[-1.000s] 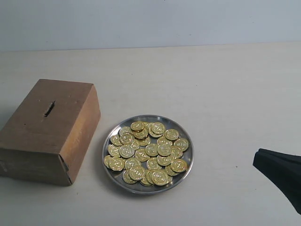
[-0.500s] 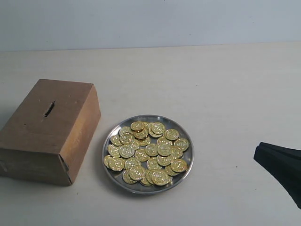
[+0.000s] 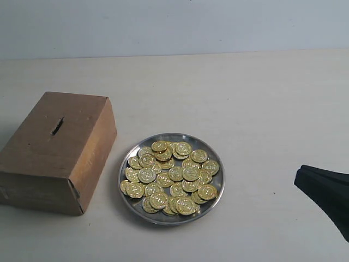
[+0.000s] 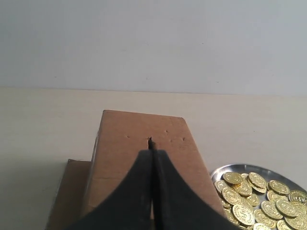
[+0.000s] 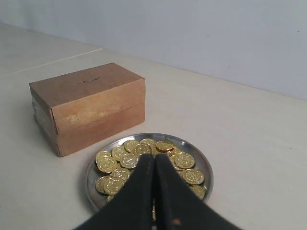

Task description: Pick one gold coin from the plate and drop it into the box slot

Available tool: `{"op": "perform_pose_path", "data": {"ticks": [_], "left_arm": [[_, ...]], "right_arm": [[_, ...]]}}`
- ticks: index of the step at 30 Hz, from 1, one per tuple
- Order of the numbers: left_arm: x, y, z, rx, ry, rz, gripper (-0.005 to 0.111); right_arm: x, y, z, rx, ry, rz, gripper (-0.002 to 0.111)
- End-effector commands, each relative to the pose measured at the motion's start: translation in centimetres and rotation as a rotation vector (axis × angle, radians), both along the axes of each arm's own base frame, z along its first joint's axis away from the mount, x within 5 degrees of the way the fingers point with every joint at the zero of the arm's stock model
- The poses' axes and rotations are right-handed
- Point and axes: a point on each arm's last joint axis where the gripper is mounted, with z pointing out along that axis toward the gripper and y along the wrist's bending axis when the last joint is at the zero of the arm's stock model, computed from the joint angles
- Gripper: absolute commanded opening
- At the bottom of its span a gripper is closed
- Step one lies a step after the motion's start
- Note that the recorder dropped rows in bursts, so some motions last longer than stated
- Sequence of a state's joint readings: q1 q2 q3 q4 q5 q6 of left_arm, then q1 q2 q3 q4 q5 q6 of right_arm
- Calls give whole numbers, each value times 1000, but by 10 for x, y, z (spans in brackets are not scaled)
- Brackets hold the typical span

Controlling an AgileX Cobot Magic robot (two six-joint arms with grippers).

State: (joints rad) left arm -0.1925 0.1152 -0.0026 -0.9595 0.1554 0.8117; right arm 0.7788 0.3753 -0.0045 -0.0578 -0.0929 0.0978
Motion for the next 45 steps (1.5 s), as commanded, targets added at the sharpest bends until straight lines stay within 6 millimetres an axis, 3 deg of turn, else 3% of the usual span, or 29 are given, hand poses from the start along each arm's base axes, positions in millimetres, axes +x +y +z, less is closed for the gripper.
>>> {"op": "perform_pose_path", "data": {"ticks": [1, 16, 24, 35, 45], "left_arm": [[-1, -1, -1, 10, -3, -10, 0], [-1, -1, -1, 10, -3, -10, 0], [-1, -1, -1, 10, -3, -10, 0], [-1, -1, -1, 10, -3, -10, 0], [-1, -1, -1, 10, -3, -10, 0]], "right_arm": [[0, -1, -1, -1, -7, -4, 0], [3, -41, 17, 126, -191, -475, 0], [-4, -58, 4, 101, -99, -711, 0], [-7, -62, -9, 40, 24, -785, 0], [-7, -62, -9, 48, 30, -784, 0]]}}
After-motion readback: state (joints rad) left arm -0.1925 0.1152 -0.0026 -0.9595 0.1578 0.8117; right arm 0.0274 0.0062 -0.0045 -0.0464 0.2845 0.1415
